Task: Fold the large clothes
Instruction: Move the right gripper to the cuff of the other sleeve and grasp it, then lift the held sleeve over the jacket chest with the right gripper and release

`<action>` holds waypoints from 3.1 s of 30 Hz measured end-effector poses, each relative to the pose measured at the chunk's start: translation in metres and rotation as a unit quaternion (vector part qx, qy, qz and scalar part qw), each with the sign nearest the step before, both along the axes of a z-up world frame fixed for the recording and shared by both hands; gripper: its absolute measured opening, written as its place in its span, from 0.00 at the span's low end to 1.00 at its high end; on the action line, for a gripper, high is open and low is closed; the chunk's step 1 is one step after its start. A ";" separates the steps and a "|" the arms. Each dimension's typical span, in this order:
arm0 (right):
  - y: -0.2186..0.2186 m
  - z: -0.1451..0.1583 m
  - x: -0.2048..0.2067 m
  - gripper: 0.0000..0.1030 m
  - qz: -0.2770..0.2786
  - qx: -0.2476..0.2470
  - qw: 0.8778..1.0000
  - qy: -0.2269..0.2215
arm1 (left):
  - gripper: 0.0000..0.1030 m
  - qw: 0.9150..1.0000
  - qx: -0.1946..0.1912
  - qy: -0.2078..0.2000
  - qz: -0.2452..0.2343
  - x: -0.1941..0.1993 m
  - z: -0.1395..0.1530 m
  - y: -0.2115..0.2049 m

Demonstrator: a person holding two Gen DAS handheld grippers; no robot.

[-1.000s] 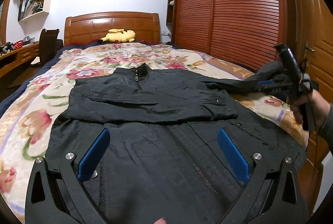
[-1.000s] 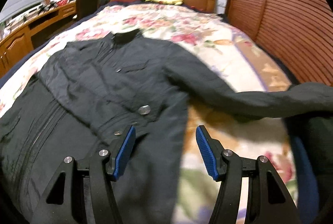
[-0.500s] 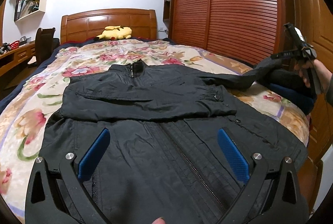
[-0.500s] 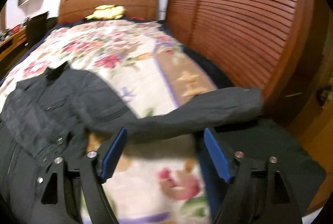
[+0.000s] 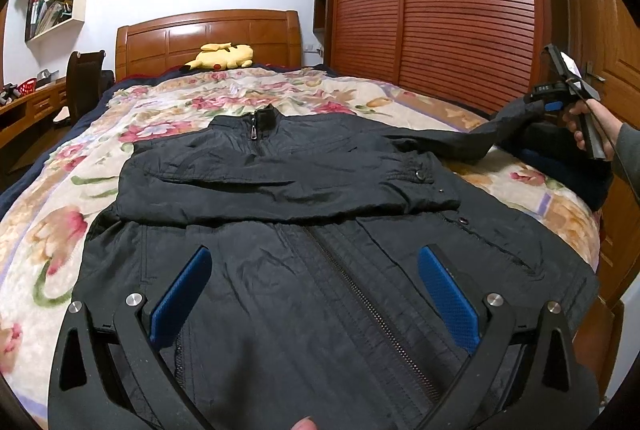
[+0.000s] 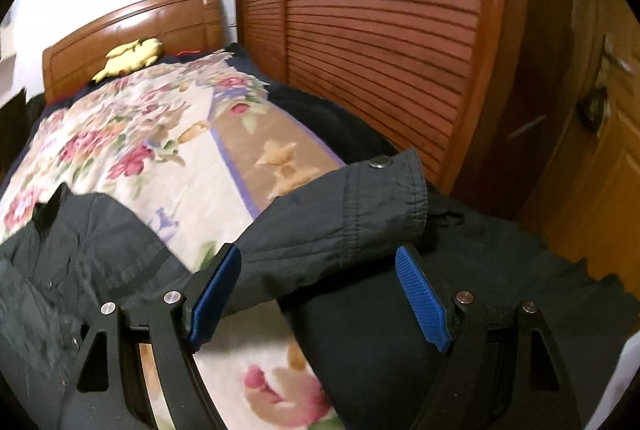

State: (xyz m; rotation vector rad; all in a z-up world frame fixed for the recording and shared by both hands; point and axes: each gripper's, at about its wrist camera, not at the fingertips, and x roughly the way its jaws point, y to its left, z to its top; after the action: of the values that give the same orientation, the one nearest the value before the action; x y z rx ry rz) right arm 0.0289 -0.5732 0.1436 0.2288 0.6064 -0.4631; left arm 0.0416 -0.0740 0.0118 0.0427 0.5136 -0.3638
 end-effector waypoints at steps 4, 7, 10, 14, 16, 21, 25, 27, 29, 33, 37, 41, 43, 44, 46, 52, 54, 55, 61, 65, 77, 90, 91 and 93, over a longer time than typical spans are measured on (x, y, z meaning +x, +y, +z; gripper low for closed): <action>-0.008 -0.005 0.013 0.79 -0.006 0.027 1.000 0.004 | 1.00 1.000 0.001 0.004 -0.001 0.001 -0.002 0.000; -0.012 -0.008 0.025 0.79 0.003 0.039 0.999 0.013 | 1.00 1.000 0.001 0.008 -0.001 0.002 -0.003 0.001; -0.012 -0.009 0.032 0.78 0.004 0.026 0.999 0.021 | 1.00 1.000 0.002 0.013 -0.002 0.004 -0.004 0.001; -0.012 -0.012 0.037 0.49 -0.003 0.000 0.999 0.040 | 1.00 1.000 0.004 0.014 -0.002 0.004 -0.005 0.000; -0.009 -0.008 0.038 0.38 0.001 -0.009 0.999 0.037 | 1.00 1.000 0.004 0.014 -0.002 0.003 -0.005 0.000; 0.012 0.001 0.037 0.16 0.027 -0.051 0.998 0.028 | 1.00 1.000 0.004 0.014 -0.004 0.003 -0.005 0.000; 0.040 0.014 0.032 0.13 0.049 -0.081 0.995 0.018 | 1.00 1.000 -0.001 0.013 -0.006 0.003 -0.004 0.001; 0.058 0.024 0.030 0.13 0.065 -0.096 0.993 0.007 | 1.00 1.000 -0.005 0.013 -0.008 0.003 -0.004 0.003; 0.078 0.033 0.028 0.13 0.084 -0.108 0.991 0.001 | 1.00 1.000 -0.010 0.014 -0.012 0.002 -0.003 0.005; 0.128 0.044 0.030 0.13 0.133 -0.133 0.982 0.000 | 1.00 1.000 -0.015 0.009 -0.013 -0.001 0.001 0.009; 0.180 0.049 0.031 0.13 0.184 -0.150 0.971 -0.010 | 1.00 1.000 -0.018 0.006 -0.010 -0.004 0.003 0.016; 0.231 0.051 0.028 0.13 0.234 -0.161 0.959 -0.020 | 1.00 1.000 -0.020 0.001 -0.002 -0.005 0.006 0.025; 0.253 0.050 0.024 0.13 0.257 -0.168 0.951 -0.025 | 1.00 1.000 -0.021 -0.001 0.003 -0.006 0.007 0.030; 0.265 0.050 0.022 0.13 0.269 -0.173 0.947 -0.027 | 1.00 1.000 -0.023 -0.001 0.006 -0.007 0.008 0.035; 0.274 0.050 0.011 0.12 0.284 -0.181 0.941 -0.035 | 1.00 1.000 -0.025 -0.002 0.011 -0.006 0.008 0.039; 0.296 0.069 -0.001 0.12 0.307 -0.182 0.931 -0.073 | 1.00 0.999 -0.031 -0.005 0.025 -0.007 0.010 0.055; 0.298 0.075 -0.002 0.12 0.318 -0.181 0.927 -0.086 | 1.00 0.999 -0.030 -0.006 0.029 -0.009 0.010 0.060; 0.300 0.074 -0.003 0.12 0.325 -0.180 0.924 -0.092 | 1.00 0.999 -0.030 -0.006 0.030 -0.009 0.010 0.062; 0.332 0.073 -0.024 0.12 0.378 -0.171 0.901 -0.125 | 1.00 0.999 -0.028 -0.012 0.045 -0.015 0.013 0.081; 0.348 0.060 -0.039 0.12 0.404 -0.182 0.888 -0.127 | 1.00 0.997 -0.043 -0.016 0.057 -0.020 0.017 0.098; 0.332 0.018 -0.059 0.18 0.439 -0.152 0.883 -0.072 | 1.00 0.997 -0.046 -0.018 0.063 -0.018 0.017 0.104; 0.339 0.014 -0.053 0.58 0.432 -0.121 0.892 -0.050 | 1.00 0.996 -0.044 -0.019 0.072 -0.019 0.017 0.106; 0.338 0.009 -0.051 0.58 0.432 -0.118 0.893 -0.045 | 1.00 0.996 -0.046 -0.019 0.074 -0.019 0.018 0.107; 0.336 0.000 -0.049 0.58 0.430 -0.119 0.894 -0.036 | 1.00 0.996 -0.047 -0.018 0.076 -0.019 0.017 0.111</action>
State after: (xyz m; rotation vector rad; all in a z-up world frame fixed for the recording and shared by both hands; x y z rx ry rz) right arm -0.0206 -0.2370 0.1436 -0.2627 0.5139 0.3334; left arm 0.0227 0.0367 0.0289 -0.0806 0.4612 -0.2370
